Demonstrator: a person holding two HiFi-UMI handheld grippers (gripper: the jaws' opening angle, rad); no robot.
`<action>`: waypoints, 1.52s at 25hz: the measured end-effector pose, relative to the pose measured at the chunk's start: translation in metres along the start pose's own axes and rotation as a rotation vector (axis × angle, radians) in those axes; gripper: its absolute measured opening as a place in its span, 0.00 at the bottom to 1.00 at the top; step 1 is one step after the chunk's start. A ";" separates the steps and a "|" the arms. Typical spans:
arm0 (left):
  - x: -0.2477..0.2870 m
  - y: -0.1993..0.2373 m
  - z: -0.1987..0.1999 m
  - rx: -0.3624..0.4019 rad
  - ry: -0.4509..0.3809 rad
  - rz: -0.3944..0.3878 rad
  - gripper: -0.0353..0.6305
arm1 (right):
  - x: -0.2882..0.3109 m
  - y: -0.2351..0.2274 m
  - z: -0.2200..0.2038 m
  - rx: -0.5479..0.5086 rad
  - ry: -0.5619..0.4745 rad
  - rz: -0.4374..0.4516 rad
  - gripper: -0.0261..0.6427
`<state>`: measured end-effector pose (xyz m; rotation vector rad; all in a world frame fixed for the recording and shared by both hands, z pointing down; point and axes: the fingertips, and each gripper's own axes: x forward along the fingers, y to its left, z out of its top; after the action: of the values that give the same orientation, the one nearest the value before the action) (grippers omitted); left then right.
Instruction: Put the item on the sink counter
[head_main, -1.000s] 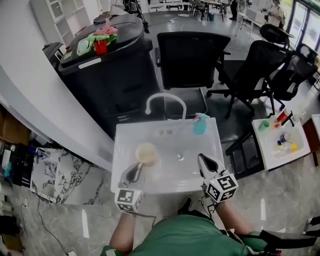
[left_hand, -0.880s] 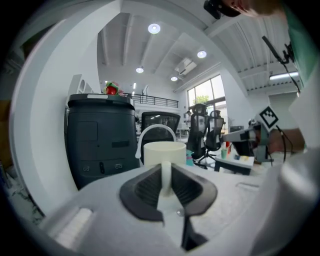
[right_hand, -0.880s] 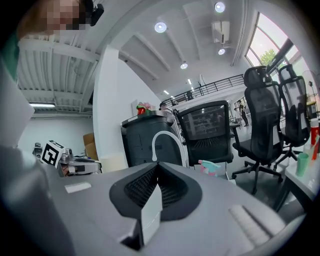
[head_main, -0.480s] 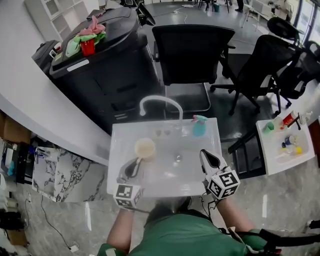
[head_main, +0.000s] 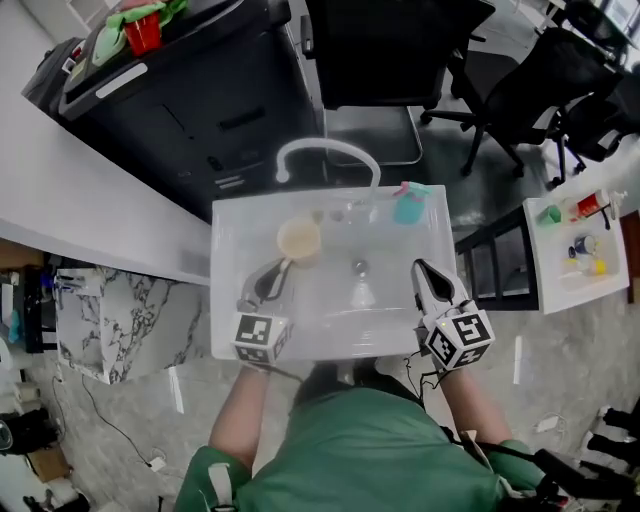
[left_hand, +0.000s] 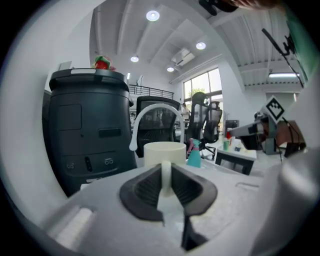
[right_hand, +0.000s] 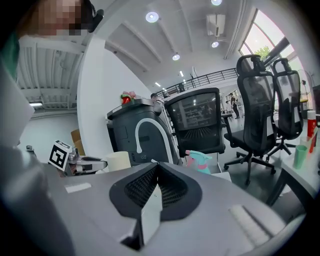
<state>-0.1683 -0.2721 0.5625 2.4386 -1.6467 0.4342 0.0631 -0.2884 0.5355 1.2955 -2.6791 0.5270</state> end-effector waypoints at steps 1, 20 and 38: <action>0.005 0.004 -0.004 0.000 0.002 -0.006 0.11 | 0.004 0.001 -0.004 0.001 0.009 -0.006 0.04; 0.113 0.060 -0.082 -0.011 0.105 -0.034 0.11 | 0.047 -0.008 -0.044 0.047 0.123 -0.082 0.04; 0.160 0.076 -0.107 0.044 0.094 -0.013 0.12 | 0.052 -0.007 -0.067 0.058 0.183 -0.085 0.04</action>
<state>-0.1987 -0.4095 0.7147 2.4181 -1.5985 0.5796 0.0333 -0.3065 0.6126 1.3000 -2.4664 0.6822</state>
